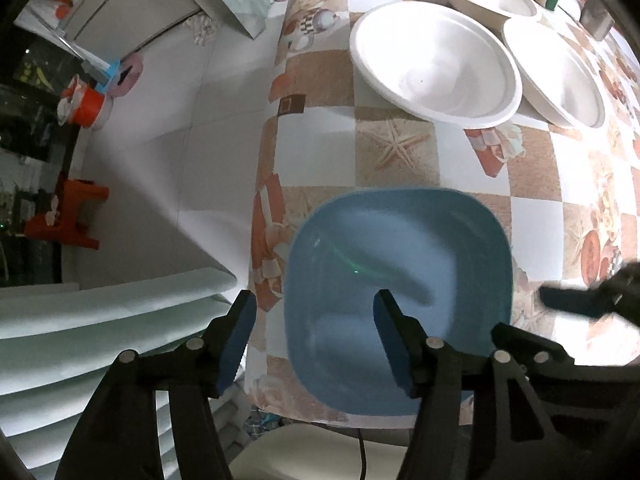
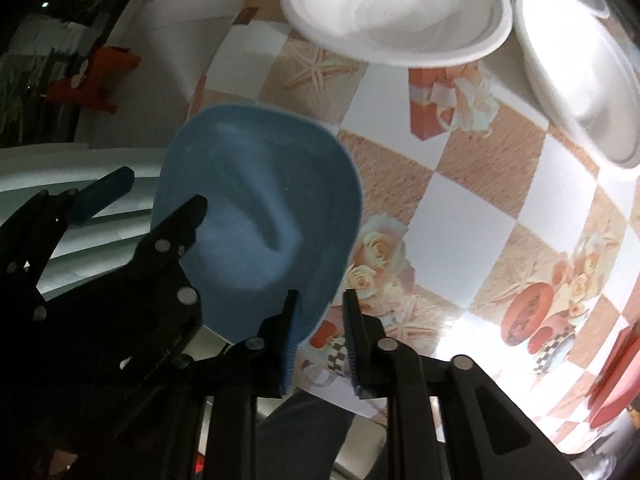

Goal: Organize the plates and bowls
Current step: 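Lower the blue plate onto the green plate and open both tools, then move both tools over to the pink square plate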

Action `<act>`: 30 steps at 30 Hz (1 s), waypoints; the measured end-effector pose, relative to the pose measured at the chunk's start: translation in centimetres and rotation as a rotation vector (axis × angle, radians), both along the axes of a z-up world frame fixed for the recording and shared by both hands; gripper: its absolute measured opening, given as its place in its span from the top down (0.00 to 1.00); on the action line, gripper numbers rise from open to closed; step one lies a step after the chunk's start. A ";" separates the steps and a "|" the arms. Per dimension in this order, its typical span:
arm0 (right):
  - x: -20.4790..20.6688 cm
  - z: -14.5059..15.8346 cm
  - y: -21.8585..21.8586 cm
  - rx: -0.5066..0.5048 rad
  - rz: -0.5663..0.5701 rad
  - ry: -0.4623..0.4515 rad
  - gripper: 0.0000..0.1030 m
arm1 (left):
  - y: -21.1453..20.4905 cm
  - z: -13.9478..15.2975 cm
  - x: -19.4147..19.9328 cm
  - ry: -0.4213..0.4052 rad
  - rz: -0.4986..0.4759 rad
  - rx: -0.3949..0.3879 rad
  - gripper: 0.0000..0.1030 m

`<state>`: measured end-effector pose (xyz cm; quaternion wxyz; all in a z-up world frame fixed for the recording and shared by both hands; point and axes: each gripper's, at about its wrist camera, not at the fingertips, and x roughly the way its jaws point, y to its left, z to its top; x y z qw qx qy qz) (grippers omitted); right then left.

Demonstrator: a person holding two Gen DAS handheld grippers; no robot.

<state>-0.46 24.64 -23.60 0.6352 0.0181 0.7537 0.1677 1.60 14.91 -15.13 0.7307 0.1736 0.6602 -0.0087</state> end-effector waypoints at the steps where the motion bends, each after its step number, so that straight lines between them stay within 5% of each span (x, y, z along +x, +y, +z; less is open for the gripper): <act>1: -0.1 0.3 -0.7 -0.012 0.002 -0.009 0.51 | 0.0 0.0 0.0 -0.001 0.003 -0.009 0.34; 7: -0.6 1.7 -3.3 -0.002 -0.064 -0.034 0.15 | -1.2 1.2 -0.5 -0.013 -0.013 -0.060 0.25; 16: -2.4 3.7 -7.7 -0.086 -0.090 -0.121 0.15 | -6.3 3.1 -1.9 0.024 -0.104 -0.163 0.24; 30: -5.4 4.4 -20.6 -0.165 -0.357 -0.113 0.15 | -20.3 3.1 -4.7 0.112 -0.451 -0.186 0.24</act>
